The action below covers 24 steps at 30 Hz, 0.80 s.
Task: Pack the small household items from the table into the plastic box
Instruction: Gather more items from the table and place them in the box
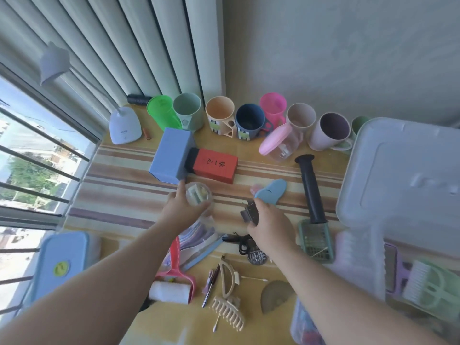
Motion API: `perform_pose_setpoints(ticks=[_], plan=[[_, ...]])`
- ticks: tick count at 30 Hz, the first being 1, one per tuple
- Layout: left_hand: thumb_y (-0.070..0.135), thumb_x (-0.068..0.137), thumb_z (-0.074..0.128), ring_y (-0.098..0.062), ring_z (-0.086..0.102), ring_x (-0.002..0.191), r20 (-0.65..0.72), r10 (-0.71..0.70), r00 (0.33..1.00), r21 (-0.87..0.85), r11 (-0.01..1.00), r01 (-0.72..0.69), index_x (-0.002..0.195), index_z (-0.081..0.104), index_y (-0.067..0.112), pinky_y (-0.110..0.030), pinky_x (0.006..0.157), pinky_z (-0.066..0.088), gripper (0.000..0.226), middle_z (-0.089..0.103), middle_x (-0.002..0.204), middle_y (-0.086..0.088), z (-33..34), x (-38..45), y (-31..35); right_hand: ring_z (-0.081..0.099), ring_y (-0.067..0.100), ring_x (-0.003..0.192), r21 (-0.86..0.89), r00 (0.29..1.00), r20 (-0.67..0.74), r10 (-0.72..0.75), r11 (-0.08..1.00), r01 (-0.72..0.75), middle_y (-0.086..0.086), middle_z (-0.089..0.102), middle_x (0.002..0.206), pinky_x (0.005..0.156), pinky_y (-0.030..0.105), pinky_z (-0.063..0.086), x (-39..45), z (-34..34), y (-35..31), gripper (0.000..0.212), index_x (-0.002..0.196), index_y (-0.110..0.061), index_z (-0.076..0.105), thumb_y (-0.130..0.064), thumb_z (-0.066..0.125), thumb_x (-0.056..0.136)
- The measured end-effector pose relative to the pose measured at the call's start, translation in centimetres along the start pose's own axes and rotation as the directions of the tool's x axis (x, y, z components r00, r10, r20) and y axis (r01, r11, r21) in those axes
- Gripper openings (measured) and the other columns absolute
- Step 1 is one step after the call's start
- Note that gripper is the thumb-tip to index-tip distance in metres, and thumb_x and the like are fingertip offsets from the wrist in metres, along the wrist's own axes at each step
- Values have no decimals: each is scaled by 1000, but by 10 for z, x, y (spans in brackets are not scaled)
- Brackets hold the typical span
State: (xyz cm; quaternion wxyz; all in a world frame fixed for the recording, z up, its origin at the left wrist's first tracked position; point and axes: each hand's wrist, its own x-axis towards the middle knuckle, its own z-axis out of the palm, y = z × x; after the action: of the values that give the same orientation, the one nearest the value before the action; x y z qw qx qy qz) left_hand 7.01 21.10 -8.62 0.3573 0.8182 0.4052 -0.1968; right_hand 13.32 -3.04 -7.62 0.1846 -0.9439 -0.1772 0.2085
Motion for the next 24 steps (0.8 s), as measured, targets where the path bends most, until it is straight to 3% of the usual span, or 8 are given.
perform_pose_setpoints(ticks=[3, 6, 11, 14, 17, 20, 22, 24], plan=[[64, 65, 69, -32, 62, 101, -2, -118, 993, -159, 980, 116, 148, 28, 38, -46, 80, 60, 96, 52, 130, -13, 2, 14, 16, 57, 19, 81, 13, 998, -55, -25, 1000, 26, -8, 57, 90, 64, 35, 48, -21, -19, 18, 22, 106, -26, 53, -27, 69, 90], [52, 80, 76, -23, 61, 85, 29, -72, 997, -126, 989, 75, 141, 30, 26, -39, 64, 55, 81, 59, 115, -11, 5, 11, 31, 57, 14, 84, 47, 997, -75, 5, 999, -2, -13, 58, 92, 67, 33, 50, -37, -31, 31, 25, 109, -31, 57, -31, 73, 89], [51, 69, 83, -23, 65, 84, -2, 58, 998, 13, 998, -58, 130, 38, 31, -42, 72, 60, 78, 63, 96, -2, 4, -19, 58, 61, 14, 83, 106, 998, -64, -1, 994, 8, -13, 60, 91, 72, 35, 57, -52, -50, 39, 23, 104, -31, 60, -27, 74, 87], [58, 62, 79, -19, 64, 91, -71, 226, 972, 98, 971, -218, 133, 45, 35, -43, 80, 59, 82, 65, 107, 5, 0, -50, 76, 60, 13, 84, 167, 997, -75, -11, 986, 24, -12, 61, 91, 72, 35, 54, -63, -72, 38, 21, 109, -27, 65, -24, 72, 88], [57, 65, 82, -13, 63, 96, -53, 357, 933, 26, 934, -356, 137, 49, 38, -38, 84, 56, 82, 64, 113, 13, -3, -90, 97, 54, 7, 78, 302, 987, -139, -81, 946, 120, -14, 56, 85, 66, 29, 45, -80, -106, 38, 18, 106, -23, 65, -22, 70, 88], [49, 68, 86, -2, 62, 92, -52, 460, 886, -44, 886, -462, 128, 58, 42, -31, 77, 50, 66, 66, 102, 21, -3, -138, 123, 63, 12, 90, 379, 963, -245, -116, 902, 206, -11, 65, 96, 77, 29, 53, -106, -149, 52, 30, 118, -25, 69, -21, 68, 88], [47, 68, 87, -2, 64, 92, -25, 526, 850, -82, 847, -526, 121, 59, 45, -31, 78, 50, 60, 68, 101, 21, 5, -167, 143, 66, 16, 96, 388, 955, -287, -73, 903, 185, -7, 69, 103, 81, 30, 54, -121, -179, 80, 40, 128, -28, 68, -22, 68, 88], [43, 69, 89, 0, 65, 91, 3, 589, 808, -133, 801, -583, 118, 60, 44, -26, 79, 50, 57, 70, 101, 20, 19, -194, 165, 66, 16, 92, 334, 945, -326, -17, 933, 132, -7, 69, 99, 79, 33, 54, -135, -200, 124, 37, 123, -30, 69, -20, 71, 88]])
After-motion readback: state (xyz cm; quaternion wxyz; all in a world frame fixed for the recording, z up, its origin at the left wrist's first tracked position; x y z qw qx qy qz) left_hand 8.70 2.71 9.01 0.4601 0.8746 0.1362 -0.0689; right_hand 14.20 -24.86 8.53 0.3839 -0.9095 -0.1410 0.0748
